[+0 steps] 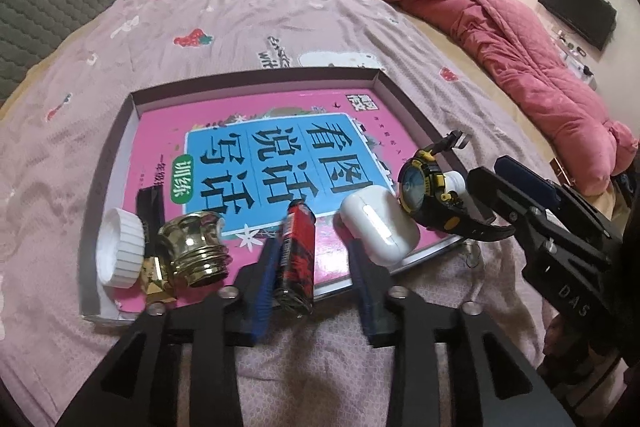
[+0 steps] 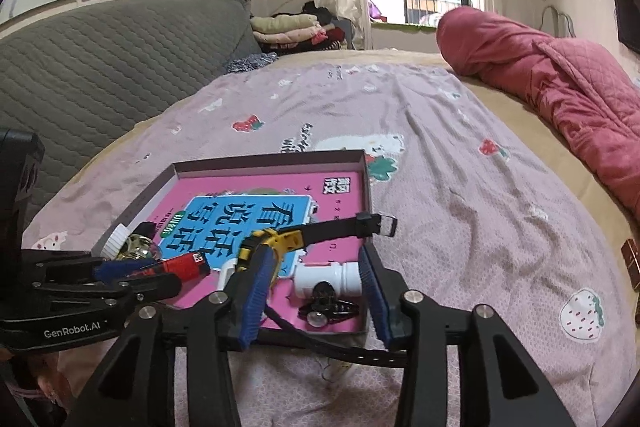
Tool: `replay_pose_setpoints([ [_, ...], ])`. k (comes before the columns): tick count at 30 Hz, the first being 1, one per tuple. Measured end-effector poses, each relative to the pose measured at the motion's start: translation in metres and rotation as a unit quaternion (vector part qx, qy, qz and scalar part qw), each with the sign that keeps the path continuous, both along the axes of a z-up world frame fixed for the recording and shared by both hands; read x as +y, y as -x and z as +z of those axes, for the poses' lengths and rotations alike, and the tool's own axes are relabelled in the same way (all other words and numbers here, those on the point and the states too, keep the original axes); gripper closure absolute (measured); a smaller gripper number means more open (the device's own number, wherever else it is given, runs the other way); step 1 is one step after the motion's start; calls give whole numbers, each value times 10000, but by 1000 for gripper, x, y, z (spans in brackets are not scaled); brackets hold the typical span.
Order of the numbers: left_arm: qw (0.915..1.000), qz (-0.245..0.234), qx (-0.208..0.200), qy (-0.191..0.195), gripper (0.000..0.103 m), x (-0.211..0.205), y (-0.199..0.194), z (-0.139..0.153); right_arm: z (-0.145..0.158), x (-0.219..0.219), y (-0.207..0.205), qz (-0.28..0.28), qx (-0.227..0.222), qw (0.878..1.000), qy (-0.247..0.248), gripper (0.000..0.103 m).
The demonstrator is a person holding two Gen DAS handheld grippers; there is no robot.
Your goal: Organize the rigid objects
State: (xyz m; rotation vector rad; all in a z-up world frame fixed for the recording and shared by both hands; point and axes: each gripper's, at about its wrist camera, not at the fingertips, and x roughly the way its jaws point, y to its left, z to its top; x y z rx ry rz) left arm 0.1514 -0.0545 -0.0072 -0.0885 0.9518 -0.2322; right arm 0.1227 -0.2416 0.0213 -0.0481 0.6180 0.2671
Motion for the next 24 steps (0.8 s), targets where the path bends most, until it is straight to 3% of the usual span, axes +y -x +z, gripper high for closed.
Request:
replay_pose_setpoints([
  [3,10000,11,-55,0,60,3,5,5,1,6,4,52,-28,10000,2,57],
  [7,9995,183,-225,-87,43,13,20,13,4,17,15,126,-137,9998,104,57],
  [11,9982,430,-395,-153,35,28,35,18,4,27,25,159,-175,9995,194,50],
  [17,9962,627,-373,-482,31,42,54,15,0,40,42,57,-102,9995,295,50],
  [24,9936,795,-327,-739,26,49,75,9,-14,51,56,-59,295,9988,385,50],
])
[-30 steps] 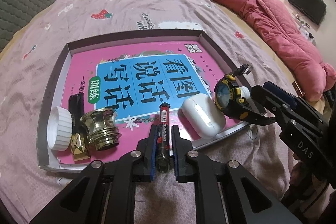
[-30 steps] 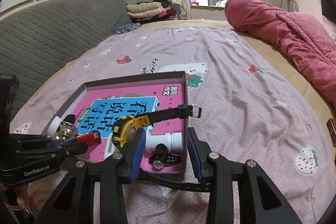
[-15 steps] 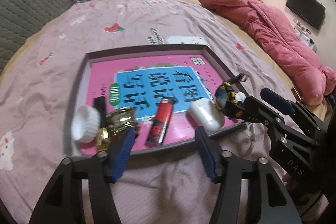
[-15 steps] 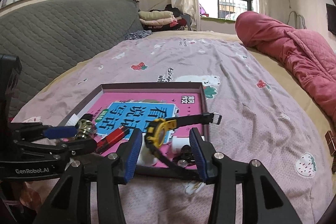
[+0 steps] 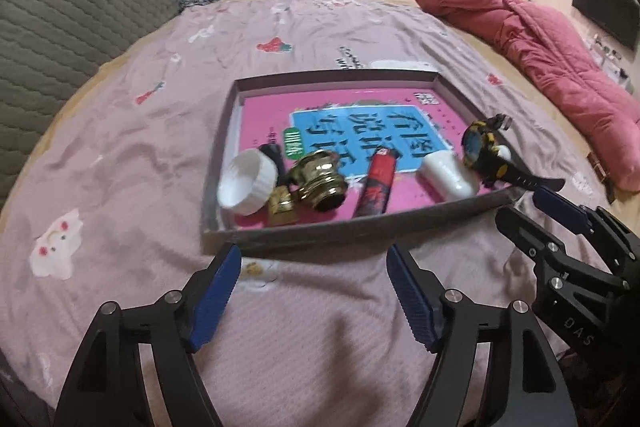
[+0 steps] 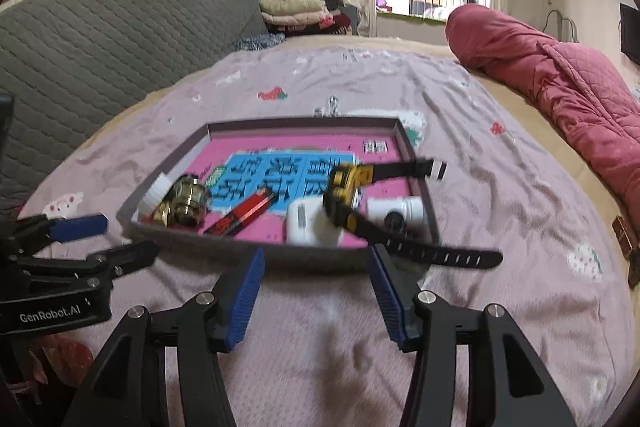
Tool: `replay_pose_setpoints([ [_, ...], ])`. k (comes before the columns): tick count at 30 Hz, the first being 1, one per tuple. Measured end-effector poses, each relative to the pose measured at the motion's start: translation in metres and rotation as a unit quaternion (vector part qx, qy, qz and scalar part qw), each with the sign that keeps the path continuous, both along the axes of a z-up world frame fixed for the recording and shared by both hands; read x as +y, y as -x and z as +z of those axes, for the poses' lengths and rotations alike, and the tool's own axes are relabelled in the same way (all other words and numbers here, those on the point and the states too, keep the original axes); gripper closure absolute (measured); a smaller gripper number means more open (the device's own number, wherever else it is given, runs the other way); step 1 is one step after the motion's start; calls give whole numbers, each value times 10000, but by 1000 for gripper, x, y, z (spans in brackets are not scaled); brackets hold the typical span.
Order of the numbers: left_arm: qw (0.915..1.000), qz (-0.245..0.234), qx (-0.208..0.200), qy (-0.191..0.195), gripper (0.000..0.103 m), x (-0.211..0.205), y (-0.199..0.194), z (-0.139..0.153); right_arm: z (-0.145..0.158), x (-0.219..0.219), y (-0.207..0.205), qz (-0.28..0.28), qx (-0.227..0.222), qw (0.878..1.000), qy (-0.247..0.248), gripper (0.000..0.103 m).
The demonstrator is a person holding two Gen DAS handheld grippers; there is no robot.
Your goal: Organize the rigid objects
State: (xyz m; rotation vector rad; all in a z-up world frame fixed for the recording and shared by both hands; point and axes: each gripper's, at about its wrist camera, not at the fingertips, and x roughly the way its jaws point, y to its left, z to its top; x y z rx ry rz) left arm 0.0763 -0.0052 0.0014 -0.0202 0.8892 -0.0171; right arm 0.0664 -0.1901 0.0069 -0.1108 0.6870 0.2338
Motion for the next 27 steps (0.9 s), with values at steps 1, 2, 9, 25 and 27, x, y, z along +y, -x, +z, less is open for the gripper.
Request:
replay_pose_setpoints([
  [1,10000,39,-14,11,26,1,3,0,-2,2,2,-12,18,10000,41,49],
  [2,10000,72,-37,43,26,2,6,1,-3,3,4,-23,21,10000,80,49],
  [9,9992,376,32,-90,26,0,23,-7,-7,7,17,-54,112,9998,174,49],
  [25,9994,314,35,156,26,-10,56,-11,-6,5,47,-101,283,9995,131,49],
  [27,9993,336,25,170,27,-9,57,-10,-6,5,48,-90,296,9994,148,49],
])
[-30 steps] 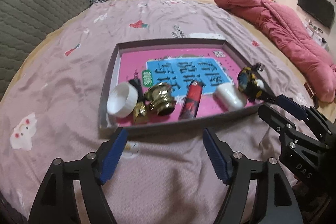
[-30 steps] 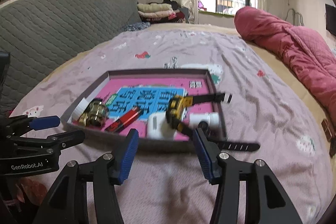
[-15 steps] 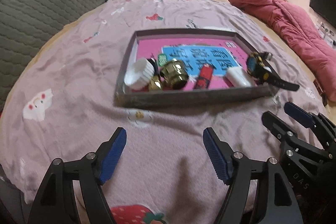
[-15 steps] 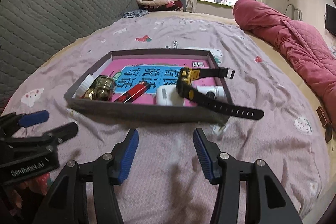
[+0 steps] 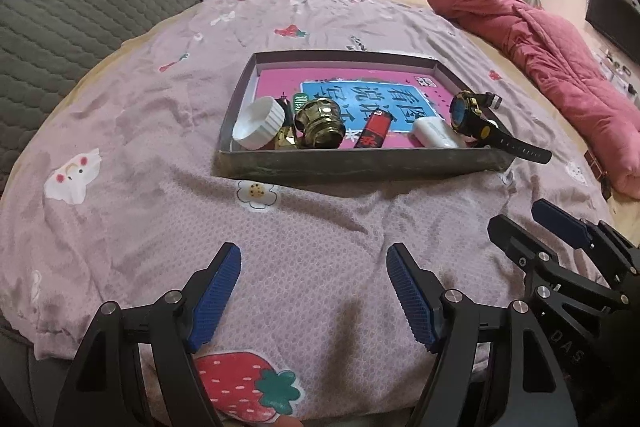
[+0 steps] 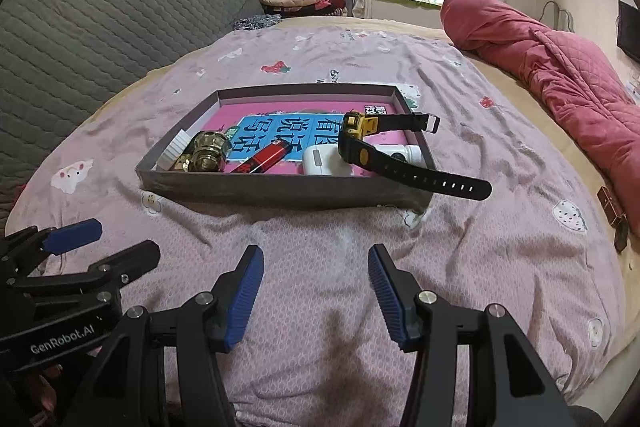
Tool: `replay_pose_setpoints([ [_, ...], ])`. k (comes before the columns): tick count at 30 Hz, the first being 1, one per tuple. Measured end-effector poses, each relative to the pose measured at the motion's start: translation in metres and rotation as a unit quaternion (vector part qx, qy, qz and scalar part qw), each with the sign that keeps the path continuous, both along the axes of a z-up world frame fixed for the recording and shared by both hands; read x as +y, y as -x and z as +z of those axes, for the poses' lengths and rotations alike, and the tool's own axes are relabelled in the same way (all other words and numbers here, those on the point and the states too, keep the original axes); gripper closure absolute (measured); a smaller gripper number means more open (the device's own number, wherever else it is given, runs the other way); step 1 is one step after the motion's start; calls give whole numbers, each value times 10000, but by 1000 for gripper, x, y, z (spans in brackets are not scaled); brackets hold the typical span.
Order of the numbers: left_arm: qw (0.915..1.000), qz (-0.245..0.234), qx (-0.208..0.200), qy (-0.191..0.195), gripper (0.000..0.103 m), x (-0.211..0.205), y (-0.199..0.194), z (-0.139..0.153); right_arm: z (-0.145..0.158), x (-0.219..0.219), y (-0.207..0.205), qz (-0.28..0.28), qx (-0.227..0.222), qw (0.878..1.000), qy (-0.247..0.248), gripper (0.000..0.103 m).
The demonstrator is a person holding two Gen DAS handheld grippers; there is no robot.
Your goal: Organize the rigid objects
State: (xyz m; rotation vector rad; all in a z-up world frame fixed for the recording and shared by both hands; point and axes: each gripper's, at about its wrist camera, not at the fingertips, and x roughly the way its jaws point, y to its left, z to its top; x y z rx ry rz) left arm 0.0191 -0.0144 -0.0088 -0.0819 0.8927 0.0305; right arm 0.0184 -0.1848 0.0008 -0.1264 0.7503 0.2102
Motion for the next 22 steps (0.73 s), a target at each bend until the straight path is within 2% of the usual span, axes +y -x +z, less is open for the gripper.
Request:
replay_pose_setpoints([
  [5,9999,9,13,-142,26,-2,3,-1,-1,-1,1,-18,34,10000,0,49],
  [22,10000,4,56,32,26,3,2,-5,-5,-4,-1,-66,132,9999,-9,49],
])
